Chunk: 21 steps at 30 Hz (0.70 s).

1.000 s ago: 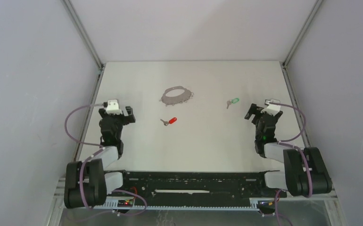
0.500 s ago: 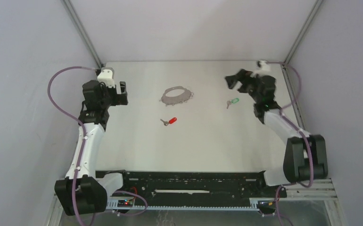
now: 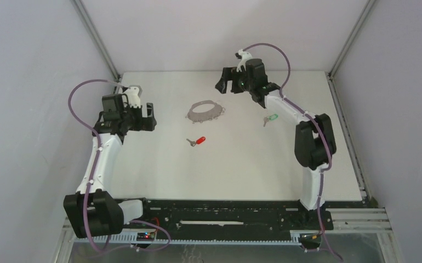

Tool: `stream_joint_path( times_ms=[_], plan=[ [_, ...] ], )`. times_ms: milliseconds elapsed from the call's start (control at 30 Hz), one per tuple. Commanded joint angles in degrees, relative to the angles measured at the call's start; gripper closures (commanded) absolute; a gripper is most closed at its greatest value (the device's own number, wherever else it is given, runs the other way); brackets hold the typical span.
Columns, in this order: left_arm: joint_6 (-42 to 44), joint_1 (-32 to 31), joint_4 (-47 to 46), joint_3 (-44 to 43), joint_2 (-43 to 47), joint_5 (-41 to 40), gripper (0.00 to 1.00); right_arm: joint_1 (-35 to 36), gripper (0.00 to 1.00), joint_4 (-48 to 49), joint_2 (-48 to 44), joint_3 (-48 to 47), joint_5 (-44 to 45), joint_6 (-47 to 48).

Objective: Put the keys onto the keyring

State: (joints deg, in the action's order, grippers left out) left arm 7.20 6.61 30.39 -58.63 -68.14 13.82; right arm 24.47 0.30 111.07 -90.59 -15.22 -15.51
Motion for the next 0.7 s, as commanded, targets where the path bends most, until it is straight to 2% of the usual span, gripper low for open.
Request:
stream_joint_path(
  times_ms=[0, 67, 167, 333, 667],
  plan=[
    [1.49, 0.14, 1.56, -3.81, 0.07, 2.37, 0.0, 1.42, 0.0, -16.21, 10.62, -17.18, 3.22, 5.22],
    [1.77, 0.08, 2.19, -3.88, -0.1, 2.34, 0.0, 2.36, 0.04, -23.0, 17.17, -26.51, 6.21, 6.95],
    [2.3, 0.09, 2.96, -3.86, -0.24, 2.02, 0.0, 3.15, 0.13, -25.26, 23.28, -32.75, 7.75, 8.31],
    [2.47, 0.09, 4.17, -4.12, -0.15, 2.13, 0.0, 3.26, 0.17, -29.96, 29.0, -39.81, 7.88, 8.17],
    [2.73, 0.08, 6.56, -5.92, 1.57, 3.01, 0.0, 2.87, 0.24, -37.02, 36.13, -46.47, 8.48, 3.33]
  ],
)
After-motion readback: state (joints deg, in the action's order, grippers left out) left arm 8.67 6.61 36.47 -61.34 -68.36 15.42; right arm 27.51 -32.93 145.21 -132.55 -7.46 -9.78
